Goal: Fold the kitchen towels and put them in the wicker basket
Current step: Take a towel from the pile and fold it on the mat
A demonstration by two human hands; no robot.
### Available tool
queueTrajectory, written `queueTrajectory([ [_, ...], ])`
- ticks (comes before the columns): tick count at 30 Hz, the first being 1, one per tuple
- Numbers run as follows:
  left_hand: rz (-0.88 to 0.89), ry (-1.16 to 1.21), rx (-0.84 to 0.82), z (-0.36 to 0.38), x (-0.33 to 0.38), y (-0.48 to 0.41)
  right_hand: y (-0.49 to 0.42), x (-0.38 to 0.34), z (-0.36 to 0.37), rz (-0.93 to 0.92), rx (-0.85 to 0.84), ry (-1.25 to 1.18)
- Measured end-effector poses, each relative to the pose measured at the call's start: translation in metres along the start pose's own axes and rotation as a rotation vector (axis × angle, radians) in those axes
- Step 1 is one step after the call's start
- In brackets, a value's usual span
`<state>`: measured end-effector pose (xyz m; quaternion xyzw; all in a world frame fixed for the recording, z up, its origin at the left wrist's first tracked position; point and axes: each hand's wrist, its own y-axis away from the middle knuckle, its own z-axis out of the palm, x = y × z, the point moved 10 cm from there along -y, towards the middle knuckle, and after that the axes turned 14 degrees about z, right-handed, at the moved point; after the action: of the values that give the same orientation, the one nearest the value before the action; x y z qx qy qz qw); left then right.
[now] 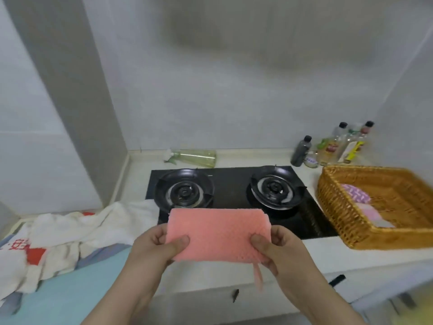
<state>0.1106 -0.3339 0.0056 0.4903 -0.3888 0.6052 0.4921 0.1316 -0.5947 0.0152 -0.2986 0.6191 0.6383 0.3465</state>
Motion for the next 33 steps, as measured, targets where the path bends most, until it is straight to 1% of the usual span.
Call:
queueTrajectory([
  [5, -0.001, 0.040, -0.145, 0.126, -0.007, -0.024, -0.007, -0.031, -0.114, -0.030, 0.104, -0.087],
  [9, -0.001, 0.036, -0.274, 0.206, -0.012, -0.035, -0.009, -0.045, -0.186, -0.065, 0.180, -0.144],
  [15, -0.020, 0.018, -0.362, 0.295, -0.030, -0.054, -0.015, -0.054, -0.268, -0.086, 0.247, -0.250],
  [21, -0.044, 0.031, -0.439, 0.371, -0.048, -0.072, -0.027, -0.071, -0.331, -0.110, 0.321, -0.239],
  [26, -0.093, 0.042, -0.433, 0.426, -0.076, -0.105, -0.063, -0.088, -0.380, -0.091, 0.349, -0.266],
  [30, -0.149, 0.040, -0.363, 0.467, -0.111, -0.145, -0.112, -0.109, -0.416, -0.063, 0.324, -0.282],
  [33, -0.186, 0.058, -0.321, 0.499, -0.137, -0.172, -0.147, -0.126, -0.439, -0.058, 0.349, -0.227],
])
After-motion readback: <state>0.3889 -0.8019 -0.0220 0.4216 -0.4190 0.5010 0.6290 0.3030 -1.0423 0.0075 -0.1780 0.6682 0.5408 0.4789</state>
